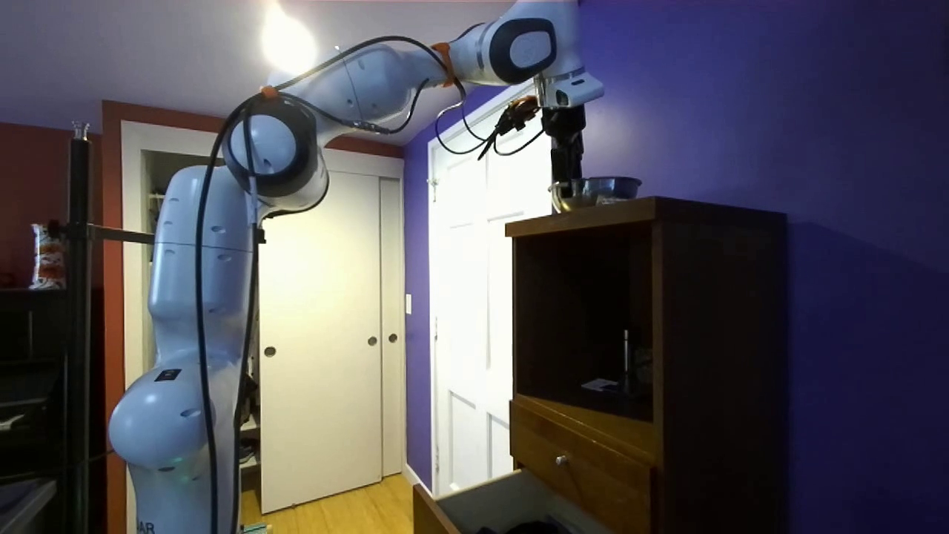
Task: Pick up the metallic dish pan from the top of the cabinet and place it in the top shelf
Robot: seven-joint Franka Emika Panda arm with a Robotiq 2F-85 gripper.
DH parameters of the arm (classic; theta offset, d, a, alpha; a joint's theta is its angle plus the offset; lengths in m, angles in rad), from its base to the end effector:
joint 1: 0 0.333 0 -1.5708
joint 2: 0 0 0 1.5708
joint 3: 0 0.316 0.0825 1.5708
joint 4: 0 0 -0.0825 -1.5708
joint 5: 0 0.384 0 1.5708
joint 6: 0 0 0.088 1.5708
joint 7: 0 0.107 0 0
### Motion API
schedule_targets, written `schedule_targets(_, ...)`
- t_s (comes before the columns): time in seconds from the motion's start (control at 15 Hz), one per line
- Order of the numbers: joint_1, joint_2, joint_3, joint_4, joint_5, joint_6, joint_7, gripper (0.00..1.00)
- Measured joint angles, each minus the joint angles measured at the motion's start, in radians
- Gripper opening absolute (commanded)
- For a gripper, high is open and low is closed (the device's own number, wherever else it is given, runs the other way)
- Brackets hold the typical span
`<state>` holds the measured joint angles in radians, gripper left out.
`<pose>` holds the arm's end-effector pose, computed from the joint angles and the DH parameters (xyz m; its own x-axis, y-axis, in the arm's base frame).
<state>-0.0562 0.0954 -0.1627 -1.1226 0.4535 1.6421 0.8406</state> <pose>0.5619 -0.0721 0.7980 0.5557 -0.8310 -0.0248 -0.6921 -0.4459 -0.5675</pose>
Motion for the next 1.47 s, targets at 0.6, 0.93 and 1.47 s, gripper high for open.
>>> schedule_targets(0.6, 0.007, 0.008, 0.000, 0.000, -0.022, 0.014, 0.000, 0.06)
schedule_targets(0.93, 0.004, 0.008, -0.011, -0.003, -0.034, 0.021, 0.005, 0.02)
schedule_targets(1.47, 0.000, -0.005, -0.020, -0.005, -0.034, 0.036, -0.087, 0.02)
